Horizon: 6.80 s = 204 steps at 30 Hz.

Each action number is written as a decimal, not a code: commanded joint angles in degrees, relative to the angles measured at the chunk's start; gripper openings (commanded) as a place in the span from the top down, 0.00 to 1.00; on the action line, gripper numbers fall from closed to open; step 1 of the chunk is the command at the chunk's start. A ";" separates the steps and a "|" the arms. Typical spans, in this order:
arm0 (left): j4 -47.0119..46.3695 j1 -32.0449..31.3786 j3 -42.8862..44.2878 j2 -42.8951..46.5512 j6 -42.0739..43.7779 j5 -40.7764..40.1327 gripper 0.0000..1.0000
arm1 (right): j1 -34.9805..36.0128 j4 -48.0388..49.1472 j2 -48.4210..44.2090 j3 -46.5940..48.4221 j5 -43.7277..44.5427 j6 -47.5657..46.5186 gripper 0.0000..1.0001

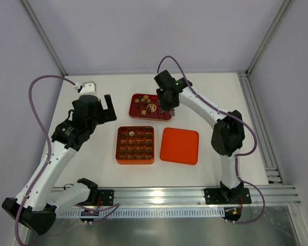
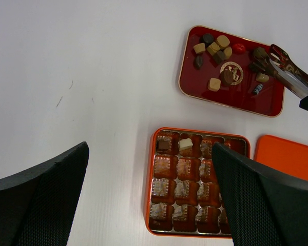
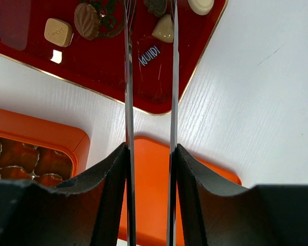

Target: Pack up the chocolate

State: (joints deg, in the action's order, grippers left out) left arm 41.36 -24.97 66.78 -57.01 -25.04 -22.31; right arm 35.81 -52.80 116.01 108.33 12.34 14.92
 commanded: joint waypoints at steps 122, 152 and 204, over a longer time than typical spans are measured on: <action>-2.52 1.33 -1.31 1.03 -0.89 1.39 0.00 | 23.25 1.91 -21.00 -18.68 -2.23 9.25 0.62; -3.04 1.86 -0.78 0.59 -0.80 2.18 0.00 | 7.80 -0.56 -21.70 -10.77 -2.05 3.98 0.54; -3.22 2.65 -0.95 0.41 -0.36 2.26 0.00 | 0.13 2.79 -7.55 -12.00 -5.04 2.48 0.64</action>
State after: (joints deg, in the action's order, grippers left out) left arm 40.49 -22.72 65.30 -57.01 -25.30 -19.92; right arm 36.14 -50.59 109.69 94.28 7.35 18.09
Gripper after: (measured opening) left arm 0.995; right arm 0.367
